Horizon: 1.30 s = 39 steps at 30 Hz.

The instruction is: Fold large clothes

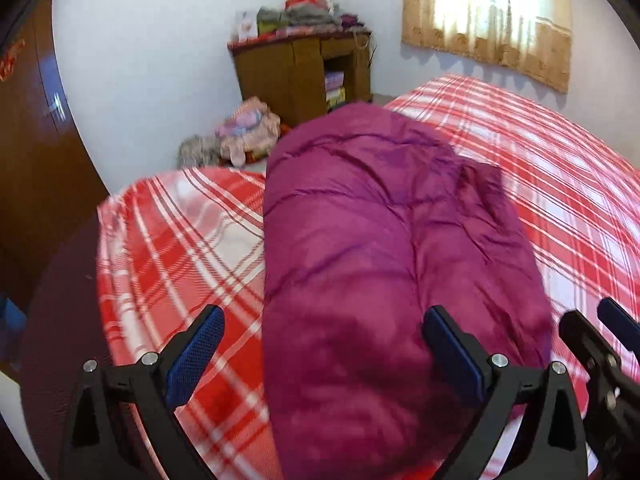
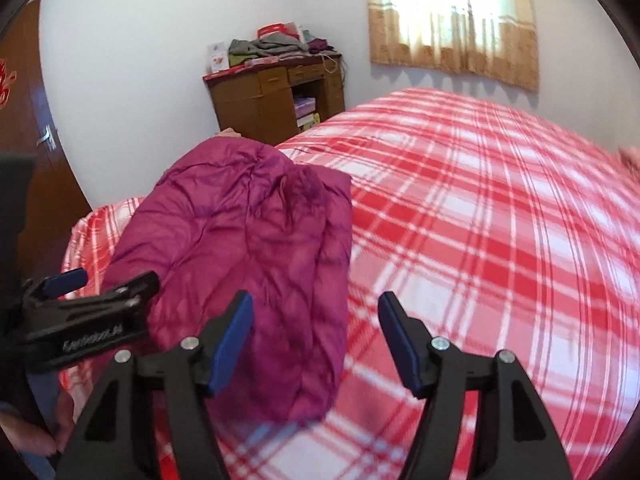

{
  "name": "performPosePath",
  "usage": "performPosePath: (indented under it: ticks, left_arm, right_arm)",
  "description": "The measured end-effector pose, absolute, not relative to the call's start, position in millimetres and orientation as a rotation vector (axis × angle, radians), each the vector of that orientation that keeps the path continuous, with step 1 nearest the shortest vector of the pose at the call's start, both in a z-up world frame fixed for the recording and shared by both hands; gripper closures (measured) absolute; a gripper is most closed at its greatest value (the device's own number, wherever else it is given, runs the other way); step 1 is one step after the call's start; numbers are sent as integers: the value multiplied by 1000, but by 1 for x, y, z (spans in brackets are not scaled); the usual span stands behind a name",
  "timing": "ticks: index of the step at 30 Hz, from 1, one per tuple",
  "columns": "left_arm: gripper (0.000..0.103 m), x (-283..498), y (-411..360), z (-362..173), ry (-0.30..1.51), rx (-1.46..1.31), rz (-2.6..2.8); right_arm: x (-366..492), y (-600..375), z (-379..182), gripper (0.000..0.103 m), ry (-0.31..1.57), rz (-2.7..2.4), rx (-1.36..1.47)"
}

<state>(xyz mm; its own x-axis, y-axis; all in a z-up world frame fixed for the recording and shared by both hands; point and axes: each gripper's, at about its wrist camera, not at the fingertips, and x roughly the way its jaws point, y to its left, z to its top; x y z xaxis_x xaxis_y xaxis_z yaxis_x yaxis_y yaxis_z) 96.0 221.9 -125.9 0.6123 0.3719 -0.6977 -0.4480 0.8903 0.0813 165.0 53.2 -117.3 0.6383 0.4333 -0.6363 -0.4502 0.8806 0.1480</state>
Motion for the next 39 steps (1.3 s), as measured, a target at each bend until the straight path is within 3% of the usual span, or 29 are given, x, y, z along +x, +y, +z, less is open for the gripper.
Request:
performPosePath:
  ticks: [4,7,15,19,28,39]
  left_arm:
    - [2,64,205,-117,732,-113,450]
    - [2,53,192,-110,729,-124,435]
    - [2,30,170,-69,724,-77,525]
    - [2,10,161,-41,609,-93,493]
    - [2,-10,151,-14,503,-111,480]
    - [2,-8,144,-19,514,-72,498]
  right_arm:
    - [144,39,-109,34,705,488,-33]
    - [131,24,-98,25,661,458,-34]
    - [104,-9,-52,22,498,406,36]
    - [91,-18,-26,15,406,394,75]
    - [76,-21,-4,13,322,406,94]
    - [73,-21,-6,13,315,398,88]
